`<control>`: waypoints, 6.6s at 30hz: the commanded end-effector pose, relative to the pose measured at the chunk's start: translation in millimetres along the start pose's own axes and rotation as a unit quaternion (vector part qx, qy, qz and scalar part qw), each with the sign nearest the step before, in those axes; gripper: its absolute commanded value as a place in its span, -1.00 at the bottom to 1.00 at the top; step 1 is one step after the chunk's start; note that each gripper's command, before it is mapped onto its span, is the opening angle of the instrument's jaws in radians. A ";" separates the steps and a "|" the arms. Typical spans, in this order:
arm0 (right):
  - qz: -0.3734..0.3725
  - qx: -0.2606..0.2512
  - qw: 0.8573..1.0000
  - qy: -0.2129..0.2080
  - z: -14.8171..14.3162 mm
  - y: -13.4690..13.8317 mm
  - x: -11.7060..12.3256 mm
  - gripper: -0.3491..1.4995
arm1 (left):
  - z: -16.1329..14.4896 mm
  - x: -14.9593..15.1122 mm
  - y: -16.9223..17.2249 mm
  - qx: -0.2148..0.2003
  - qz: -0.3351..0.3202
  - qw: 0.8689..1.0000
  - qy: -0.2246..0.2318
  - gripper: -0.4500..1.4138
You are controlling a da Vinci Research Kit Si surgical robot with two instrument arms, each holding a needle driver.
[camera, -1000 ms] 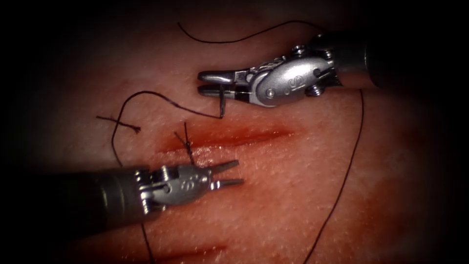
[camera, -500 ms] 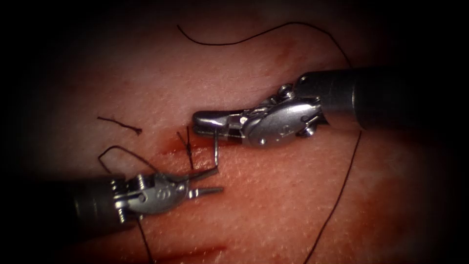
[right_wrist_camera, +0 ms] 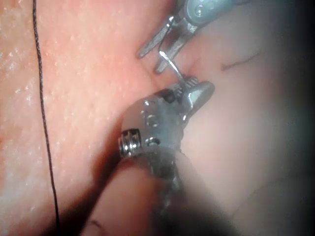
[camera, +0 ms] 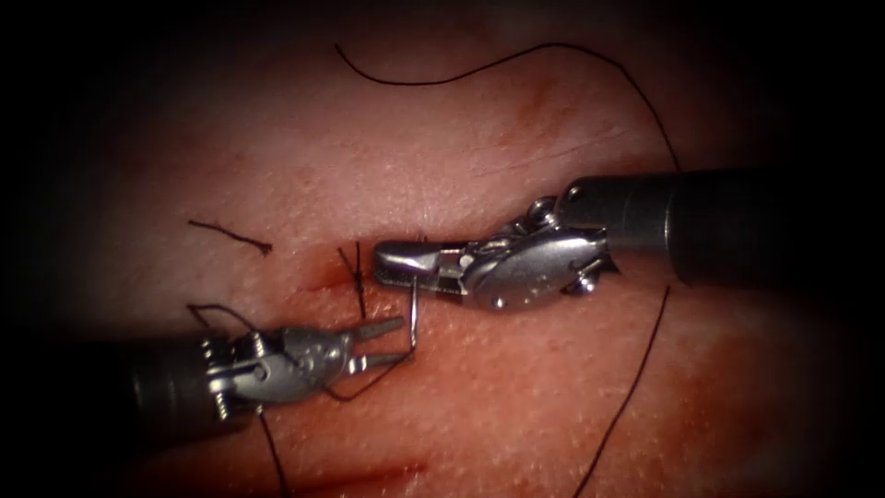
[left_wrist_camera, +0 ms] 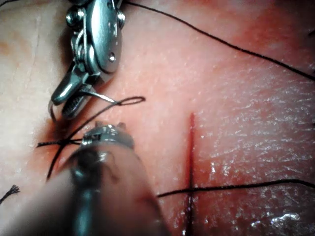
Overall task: Wound Closure
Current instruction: Push needle through tissue above incision with right end-effector
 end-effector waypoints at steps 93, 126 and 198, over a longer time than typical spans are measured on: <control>0.092 0.119 0.980 -0.127 -3.3 -5.5 -5.2 -1.00 | 0.6 0.2 -0.6 0.007 -0.004 1.000 -0.001 -0.62; 0.269 0.201 0.913 -0.231 -6.5 -8.6 -12.8 -1.00 | 0.1 0.3 -0.5 0.010 -0.005 1.000 -0.003 -0.62; 0.282 0.084 0.936 -0.194 -4.8 2.0 -4.6 0.78 | 2.0 2.8 -0.2 0.025 -0.006 0.999 0.023 -0.58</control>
